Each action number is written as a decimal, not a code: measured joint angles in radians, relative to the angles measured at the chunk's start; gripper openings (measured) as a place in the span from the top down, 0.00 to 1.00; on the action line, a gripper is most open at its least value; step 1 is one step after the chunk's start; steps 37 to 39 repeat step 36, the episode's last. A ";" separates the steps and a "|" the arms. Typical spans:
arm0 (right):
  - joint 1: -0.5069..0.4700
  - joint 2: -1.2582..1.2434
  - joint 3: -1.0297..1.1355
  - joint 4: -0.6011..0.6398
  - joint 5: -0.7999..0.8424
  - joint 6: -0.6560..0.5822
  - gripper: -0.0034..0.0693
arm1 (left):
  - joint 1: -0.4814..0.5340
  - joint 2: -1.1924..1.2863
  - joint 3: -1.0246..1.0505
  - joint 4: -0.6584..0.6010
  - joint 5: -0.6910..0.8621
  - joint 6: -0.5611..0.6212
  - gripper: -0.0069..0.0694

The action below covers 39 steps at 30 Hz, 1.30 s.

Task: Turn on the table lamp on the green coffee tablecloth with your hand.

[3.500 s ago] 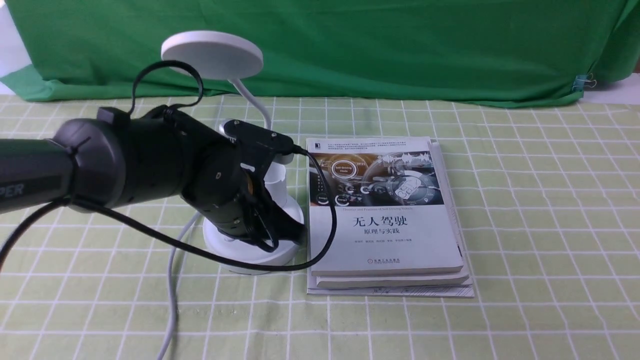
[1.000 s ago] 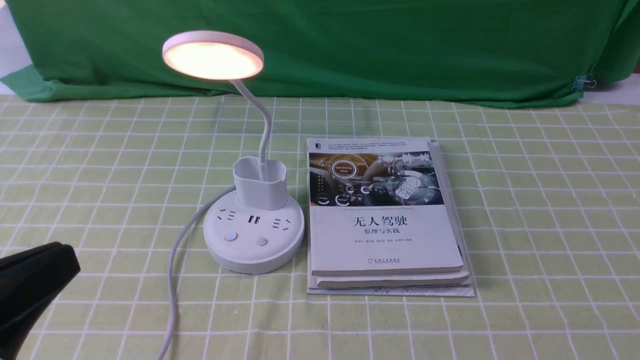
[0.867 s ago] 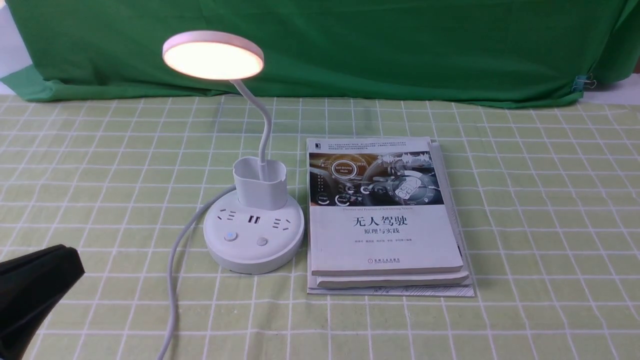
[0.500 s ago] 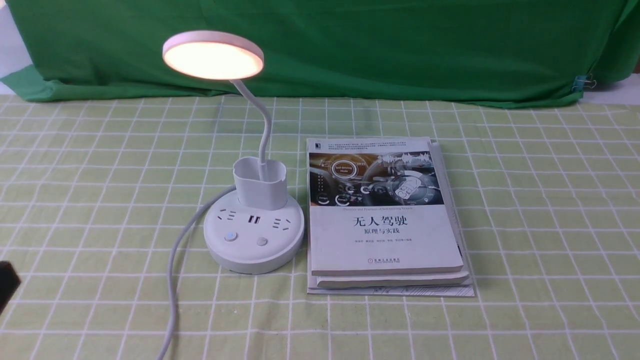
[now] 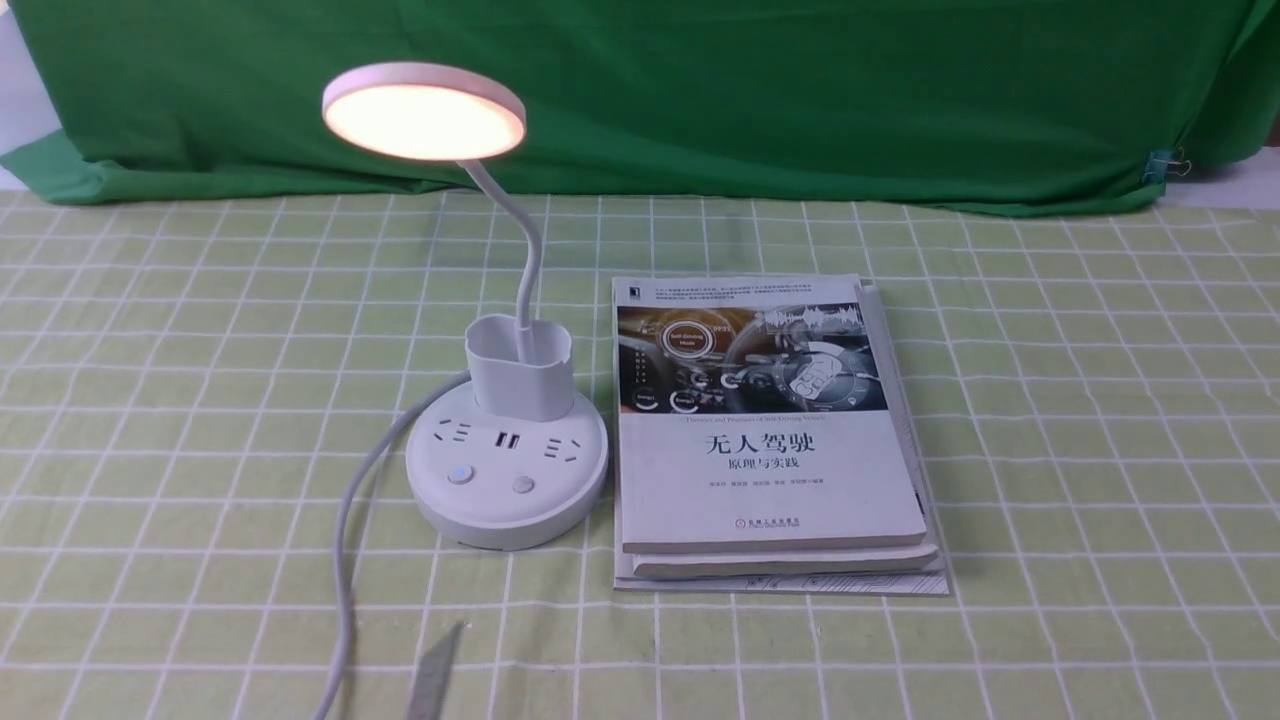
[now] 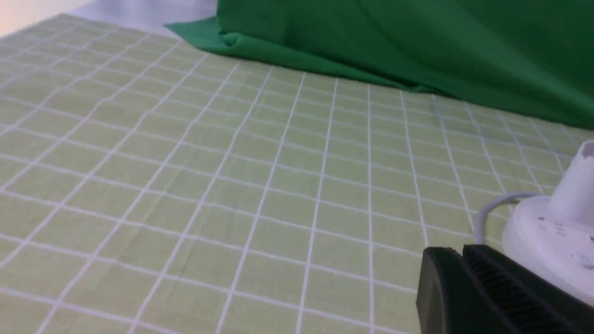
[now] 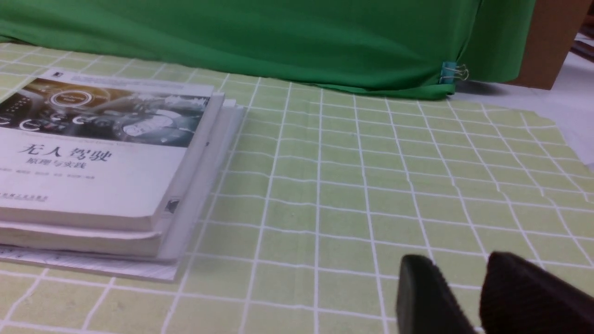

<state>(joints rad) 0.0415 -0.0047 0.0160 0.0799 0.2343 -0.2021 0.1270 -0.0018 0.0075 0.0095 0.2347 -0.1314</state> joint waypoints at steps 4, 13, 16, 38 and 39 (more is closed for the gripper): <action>0.000 0.000 0.000 0.000 0.000 0.000 0.62 | -0.033 0.000 0.000 -0.026 -0.006 0.000 0.88; 0.000 0.000 0.000 0.000 0.000 0.000 0.62 | -0.101 0.000 0.000 -0.041 -0.006 0.001 0.88; 0.000 0.000 0.000 0.000 0.000 0.000 0.62 | -0.101 0.000 0.000 -0.050 -0.006 0.001 0.88; 0.000 0.000 0.000 0.000 0.000 0.000 0.62 | -0.101 0.000 0.000 -0.050 -0.005 0.000 0.88; 0.000 0.000 0.000 0.000 0.000 0.000 0.62 | -0.101 0.000 0.000 -0.050 -0.005 0.000 0.88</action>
